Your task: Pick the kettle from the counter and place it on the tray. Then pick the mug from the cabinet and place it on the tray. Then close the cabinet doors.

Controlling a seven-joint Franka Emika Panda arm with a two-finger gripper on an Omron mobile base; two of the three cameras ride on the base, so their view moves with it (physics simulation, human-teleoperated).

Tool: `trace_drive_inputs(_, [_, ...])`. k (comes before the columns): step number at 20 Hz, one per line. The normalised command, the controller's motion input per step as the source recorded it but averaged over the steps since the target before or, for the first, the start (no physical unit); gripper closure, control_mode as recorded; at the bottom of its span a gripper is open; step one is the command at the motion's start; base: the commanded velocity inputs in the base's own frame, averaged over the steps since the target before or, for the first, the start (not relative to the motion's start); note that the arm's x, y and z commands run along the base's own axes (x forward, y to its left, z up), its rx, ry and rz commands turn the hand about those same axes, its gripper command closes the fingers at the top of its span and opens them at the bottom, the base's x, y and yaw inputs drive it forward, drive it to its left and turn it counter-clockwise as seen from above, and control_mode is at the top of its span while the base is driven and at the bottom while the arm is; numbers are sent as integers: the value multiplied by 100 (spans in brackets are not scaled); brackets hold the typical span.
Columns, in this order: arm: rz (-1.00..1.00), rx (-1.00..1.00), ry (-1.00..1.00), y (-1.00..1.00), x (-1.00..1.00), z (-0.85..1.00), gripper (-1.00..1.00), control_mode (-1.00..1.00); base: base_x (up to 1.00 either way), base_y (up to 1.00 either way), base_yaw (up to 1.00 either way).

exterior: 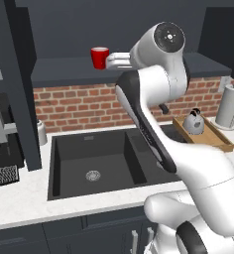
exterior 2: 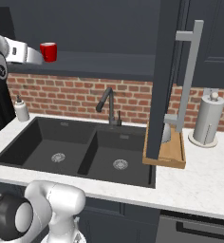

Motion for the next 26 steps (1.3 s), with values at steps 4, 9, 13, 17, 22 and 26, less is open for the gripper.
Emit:
trace_drive_inputs(4, [0, 0, 1, 13, 48, 0, -100, -100, 0, 0, 0])
trace_drive_inputs(9, [0, 0, 4, 20, 48, 0, -100, -100, 0, 0, 0])
trace_drive_inputs(13, [0, 0, 9, 22, 39, 0, -100, -100, 0, 0, 0])
trace_drive_inputs(17, [0, 0, 6, 9, 45, 0, -100, -100, 0, 0, 0])
trace_drive_inputs(22, [0, 0, 1, 3, 45, -1, -100, -100, 0, 0, 0])
trace_drive_inputs(26, [0, 0, 0, 0, 32, -9, -100, -100, 0, 0, 0])
